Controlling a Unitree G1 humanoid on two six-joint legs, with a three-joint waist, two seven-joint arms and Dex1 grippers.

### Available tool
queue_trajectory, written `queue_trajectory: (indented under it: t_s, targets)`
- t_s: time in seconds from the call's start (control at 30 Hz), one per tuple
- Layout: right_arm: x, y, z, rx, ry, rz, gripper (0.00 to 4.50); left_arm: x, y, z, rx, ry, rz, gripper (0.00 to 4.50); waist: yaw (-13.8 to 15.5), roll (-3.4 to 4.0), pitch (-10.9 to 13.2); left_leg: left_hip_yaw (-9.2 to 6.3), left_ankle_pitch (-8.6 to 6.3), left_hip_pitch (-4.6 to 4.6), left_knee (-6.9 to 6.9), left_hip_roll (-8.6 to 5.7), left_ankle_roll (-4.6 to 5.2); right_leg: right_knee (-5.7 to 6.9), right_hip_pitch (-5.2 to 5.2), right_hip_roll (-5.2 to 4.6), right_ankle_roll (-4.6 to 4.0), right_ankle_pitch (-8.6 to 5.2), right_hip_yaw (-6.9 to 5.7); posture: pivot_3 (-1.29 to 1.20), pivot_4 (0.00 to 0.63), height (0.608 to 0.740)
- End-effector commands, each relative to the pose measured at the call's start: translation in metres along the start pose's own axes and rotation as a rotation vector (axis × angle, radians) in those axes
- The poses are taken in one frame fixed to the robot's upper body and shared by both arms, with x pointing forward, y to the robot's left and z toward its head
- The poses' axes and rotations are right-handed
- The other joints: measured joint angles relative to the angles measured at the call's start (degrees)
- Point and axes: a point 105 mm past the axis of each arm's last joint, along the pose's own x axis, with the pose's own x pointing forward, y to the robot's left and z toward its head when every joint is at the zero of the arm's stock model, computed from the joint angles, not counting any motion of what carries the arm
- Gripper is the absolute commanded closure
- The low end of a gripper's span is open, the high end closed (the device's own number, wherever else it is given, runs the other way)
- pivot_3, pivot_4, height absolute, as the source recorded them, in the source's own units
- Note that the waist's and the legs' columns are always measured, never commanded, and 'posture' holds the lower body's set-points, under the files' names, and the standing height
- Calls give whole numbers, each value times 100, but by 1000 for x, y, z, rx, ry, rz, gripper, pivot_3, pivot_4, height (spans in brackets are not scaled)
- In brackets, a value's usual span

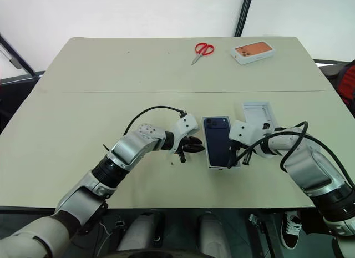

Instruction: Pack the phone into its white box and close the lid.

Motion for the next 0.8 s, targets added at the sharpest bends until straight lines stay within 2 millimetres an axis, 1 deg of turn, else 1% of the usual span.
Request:
queue_trajectory:
  t_s: [0.03, 0.27, 0.4, 0.5, 0.6, 0.7, 0.73, 0.8]
  targets:
    - [-4, -1, 10, -29, -50, -2, 4500, 7, -11, 14, 38, -41, -43, 3283, 0, 0, 0, 0, 0, 0, 1, 1, 0, 0, 1, 0, 0, 0, 0, 0, 150, 740]
    - [-8, -4, 10, -43, -42, -3, 4500, 2, -3, 13, 16, -48, -13, 3283, -3, 0, 0, 0, -1, 0, 3, 1, 1, 0, 1, 0, 1, 0, 0, 0, 150, 740]
    - [-22, -18, 7, -27, -32, -43, 4500, -12, 8, 18, -26, -84, 23, 3283, -9, 4, 2, 0, -1, -1, 3, 1, 1, 1, 0, 0, 1, 0, 0, 0, 150, 740]
    - [-34, -27, 10, 4, -57, -61, 3677, -28, 9, 17, -24, -114, 26, 3333, -20, 4, 3, 0, -1, -1, 3, 4, 1, 2, -1, 1, 1, 0, 0, 0, 150, 740]
    - [-44, -31, 16, 70, -93, -55, 2182, -46, 7, 16, 8, -153, 25, 3333, -63, 8, 2, 0, -1, 1, 2, 15, 2, 3, -2, 5, 1, 0, 1, 0, 150, 740]
    - [-42, -50, 13, 205, -80, -151, 657, -62, 6, 12, 41, -183, 31, 3333, -102, 13, 1, 0, -2, 3, -1, 19, 2, 5, -2, 6, 0, 0, 2, 0, 150, 740]
    - [-40, -54, 11, 255, -70, -174, 67, -66, 6, 10, 47, -191, 33, 3333, -116, 14, 1, 0, -1, 3, 0, 18, 2, 6, -2, 4, 0, 0, 2, 0, 150, 740]
    - [-31, -64, 6, 466, -38, -212, 67, -83, 7, 8, 115, -241, 47, 3333, -130, 15, 1, -1, -2, 2, 0, 17, 2, 4, -1, 3, 0, 0, 2, 0, 150, 740]
